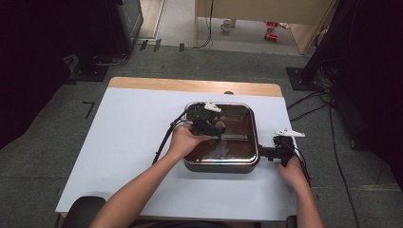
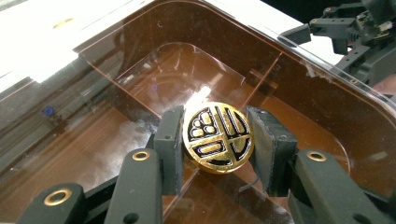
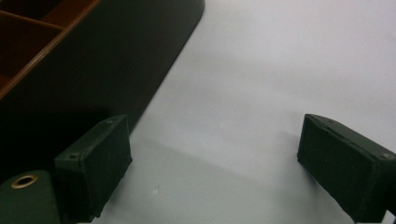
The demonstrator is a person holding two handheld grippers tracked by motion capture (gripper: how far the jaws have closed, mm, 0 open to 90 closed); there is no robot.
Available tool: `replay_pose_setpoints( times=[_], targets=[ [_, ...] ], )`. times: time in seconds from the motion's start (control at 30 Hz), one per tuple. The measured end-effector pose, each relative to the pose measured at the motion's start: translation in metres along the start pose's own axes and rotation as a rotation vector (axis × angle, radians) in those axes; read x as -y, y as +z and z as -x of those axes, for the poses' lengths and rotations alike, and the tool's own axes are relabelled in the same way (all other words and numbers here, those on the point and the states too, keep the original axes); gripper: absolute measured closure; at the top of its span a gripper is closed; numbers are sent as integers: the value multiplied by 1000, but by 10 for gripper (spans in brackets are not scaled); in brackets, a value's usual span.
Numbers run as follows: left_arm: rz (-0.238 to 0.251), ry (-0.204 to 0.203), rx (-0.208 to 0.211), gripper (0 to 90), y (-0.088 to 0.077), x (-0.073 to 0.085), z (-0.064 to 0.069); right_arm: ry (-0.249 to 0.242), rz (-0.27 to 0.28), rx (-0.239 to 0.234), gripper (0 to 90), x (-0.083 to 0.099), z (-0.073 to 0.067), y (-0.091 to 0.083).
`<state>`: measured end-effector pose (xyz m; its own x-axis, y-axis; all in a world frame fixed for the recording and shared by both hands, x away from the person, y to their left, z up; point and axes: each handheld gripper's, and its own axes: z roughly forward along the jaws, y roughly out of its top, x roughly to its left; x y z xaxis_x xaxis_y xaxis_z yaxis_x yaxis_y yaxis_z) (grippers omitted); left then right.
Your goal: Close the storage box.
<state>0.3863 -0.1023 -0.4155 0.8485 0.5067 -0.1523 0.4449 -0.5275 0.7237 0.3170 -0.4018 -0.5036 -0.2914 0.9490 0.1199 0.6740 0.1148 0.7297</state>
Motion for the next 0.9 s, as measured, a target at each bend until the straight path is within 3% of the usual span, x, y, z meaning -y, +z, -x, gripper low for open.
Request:
replay_pose_setpoints(
  times=[0.13,0.7,0.9],
  targets=[
    [-5,13,-8,595,5,0,2,0,0,1,94,0,0,0],
    [-9,1,22,584,11,2,1,-1,1,2,94,0,0,0],
    [48,-18,27,479,1,-1,-4,0,0,2,94,0,0,0]
  ],
)
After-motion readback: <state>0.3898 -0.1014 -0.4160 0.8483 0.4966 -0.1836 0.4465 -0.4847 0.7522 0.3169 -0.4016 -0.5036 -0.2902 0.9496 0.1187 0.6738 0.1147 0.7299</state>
